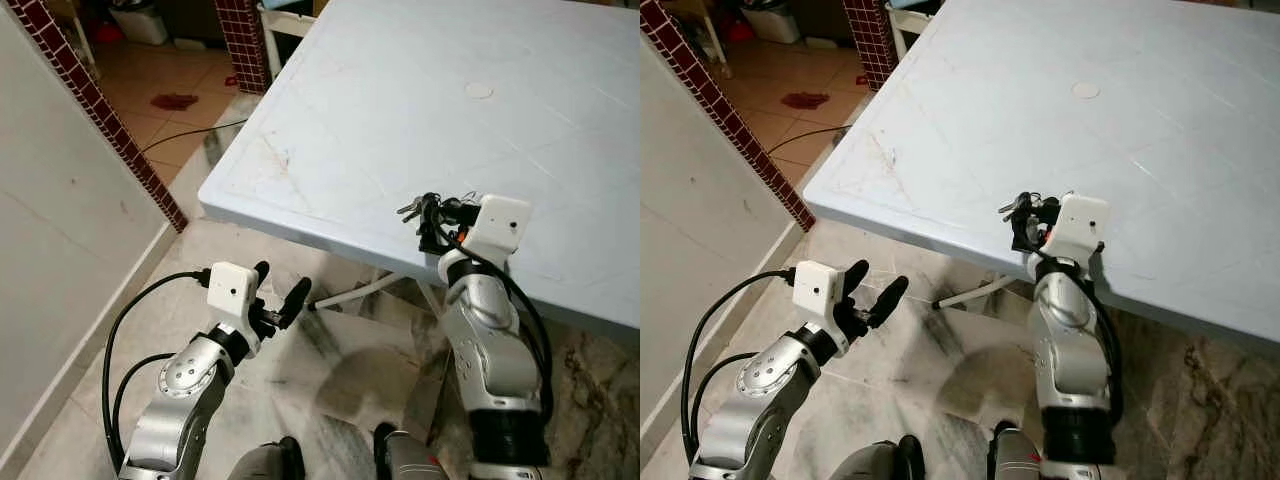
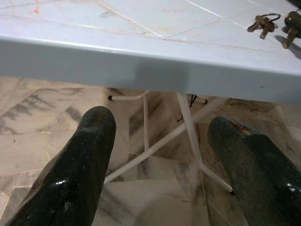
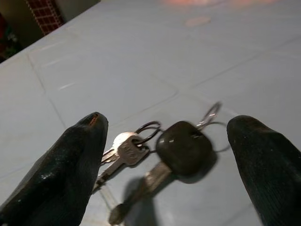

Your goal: Hang keys on a hook

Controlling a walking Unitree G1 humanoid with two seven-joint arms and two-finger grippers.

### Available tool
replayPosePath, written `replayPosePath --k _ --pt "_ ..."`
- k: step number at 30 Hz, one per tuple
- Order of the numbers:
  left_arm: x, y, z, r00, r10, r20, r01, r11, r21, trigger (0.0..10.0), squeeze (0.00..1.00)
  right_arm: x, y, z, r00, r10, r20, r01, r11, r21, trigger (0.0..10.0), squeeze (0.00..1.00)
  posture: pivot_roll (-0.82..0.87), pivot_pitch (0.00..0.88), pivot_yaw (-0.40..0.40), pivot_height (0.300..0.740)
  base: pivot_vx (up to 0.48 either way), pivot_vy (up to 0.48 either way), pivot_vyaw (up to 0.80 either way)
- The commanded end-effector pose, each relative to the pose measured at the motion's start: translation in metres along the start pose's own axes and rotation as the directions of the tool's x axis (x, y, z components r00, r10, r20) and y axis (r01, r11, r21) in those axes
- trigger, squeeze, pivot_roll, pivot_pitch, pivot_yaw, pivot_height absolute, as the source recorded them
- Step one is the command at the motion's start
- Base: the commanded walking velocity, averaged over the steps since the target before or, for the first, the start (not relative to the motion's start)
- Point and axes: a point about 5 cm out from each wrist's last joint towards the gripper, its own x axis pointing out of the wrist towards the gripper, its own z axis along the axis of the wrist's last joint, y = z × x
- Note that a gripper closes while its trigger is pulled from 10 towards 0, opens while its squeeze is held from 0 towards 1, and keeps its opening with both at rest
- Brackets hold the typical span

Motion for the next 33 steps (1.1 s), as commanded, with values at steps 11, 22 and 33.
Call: replayPosePath --k 11,22,33 --pt "-0.004 -0.002 -0.002 1.000 0.002 -0.012 -0.002 1.000 0.002 10.0 0.00 0.013 -0.009 -0.013 0.996 -0.069 -0.065 0.069 0.998 0.005 0.6 0.00 -0.02 0.249 0.099 0.740 0.000 0.000 0.00" --pt "-0.004 0.000 -0.001 1.000 0.001 -0.013 -0.001 1.000 0.006 10.0 0.00 0.016 -0.011 -0.017 0.994 -0.083 -0.076 0.085 0.996 0.031 0.0 0.00 -0.01 0.245 0.105 0.740 0.000 0.000 0.00" --pt "-0.004 0.000 -0.001 1.000 -0.005 -0.020 0.005 1.000 0.012 10.0 0.00 0.021 -0.014 -0.018 0.994 -0.076 -0.076 0.081 0.995 0.058 0.0 0.00 -0.01 0.242 0.112 0.740 0.000 0.000 0.00"
